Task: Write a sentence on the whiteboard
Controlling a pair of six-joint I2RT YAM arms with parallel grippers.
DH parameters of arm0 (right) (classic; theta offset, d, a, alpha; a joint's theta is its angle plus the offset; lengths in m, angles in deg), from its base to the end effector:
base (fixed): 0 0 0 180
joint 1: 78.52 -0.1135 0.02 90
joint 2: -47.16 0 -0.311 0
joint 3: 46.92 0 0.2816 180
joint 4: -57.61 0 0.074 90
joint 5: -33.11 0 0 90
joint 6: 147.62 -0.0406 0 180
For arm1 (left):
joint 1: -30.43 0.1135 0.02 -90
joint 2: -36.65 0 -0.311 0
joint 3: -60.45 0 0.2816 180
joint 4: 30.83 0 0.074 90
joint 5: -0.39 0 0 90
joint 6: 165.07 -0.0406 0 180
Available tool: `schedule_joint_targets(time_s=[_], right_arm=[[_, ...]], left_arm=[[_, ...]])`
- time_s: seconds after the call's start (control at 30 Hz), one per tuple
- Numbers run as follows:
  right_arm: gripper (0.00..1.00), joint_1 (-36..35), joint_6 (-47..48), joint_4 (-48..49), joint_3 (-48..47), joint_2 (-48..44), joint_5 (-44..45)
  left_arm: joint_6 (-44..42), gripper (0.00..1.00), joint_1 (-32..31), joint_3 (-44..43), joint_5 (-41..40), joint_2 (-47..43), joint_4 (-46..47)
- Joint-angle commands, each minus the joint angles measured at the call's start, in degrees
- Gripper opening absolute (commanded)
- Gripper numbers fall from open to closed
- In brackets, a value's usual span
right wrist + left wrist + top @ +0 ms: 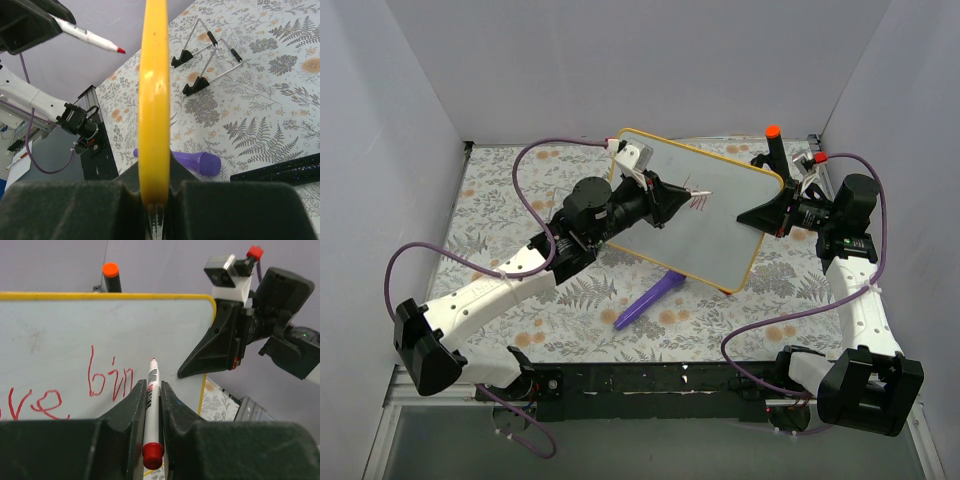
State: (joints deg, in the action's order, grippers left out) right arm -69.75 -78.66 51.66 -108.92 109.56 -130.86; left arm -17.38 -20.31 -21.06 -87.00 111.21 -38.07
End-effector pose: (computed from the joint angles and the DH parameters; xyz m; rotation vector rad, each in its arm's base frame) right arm 0.2453 0.0016 0.3777 -0.5719 1.6539 1.2254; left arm 0.2082 -0.2577 0.4468 -0.0681 1.7927 -1.4715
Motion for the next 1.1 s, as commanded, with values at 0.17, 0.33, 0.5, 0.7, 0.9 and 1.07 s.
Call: schedule_joint_targets(time_s=[0.17,0.33,0.5,0.7,0.9,1.07], right_arm=[[0.01,0.1,-1.1,4.4,-1.4,-1.7,-2.9],[0.01,0.0,-1.1,4.4,-1.4,-1.7,-3.0],[0.01,0.0,-1.0,4.4,-1.4,-1.6,-3.0],[0.01,0.1,-1.0,4.4,-1.4,-1.5,-3.0],[0.01,0.1,-1.1,4.4,-1.4,-1.6,-2.9],[0.01,0.0,-1.1,4.4,-1.4,-1.7,-2.9]], left_arm=[[-0.6,0.00,0.3,-7.5,2.0,4.2,2.8],[-0.7,0.00,0.4,-8.7,2.4,6.6,2.8],[-1.1,0.00,0.4,-8.8,2.0,7.4,2.5],[-1.5,0.00,0.4,-7.8,1.5,6.7,1.6],[-1.5,0.00,0.3,-6.1,1.5,5.5,0.4],[-1.2,0.00,0.4,-4.3,2.0,4.7,-0.8]])
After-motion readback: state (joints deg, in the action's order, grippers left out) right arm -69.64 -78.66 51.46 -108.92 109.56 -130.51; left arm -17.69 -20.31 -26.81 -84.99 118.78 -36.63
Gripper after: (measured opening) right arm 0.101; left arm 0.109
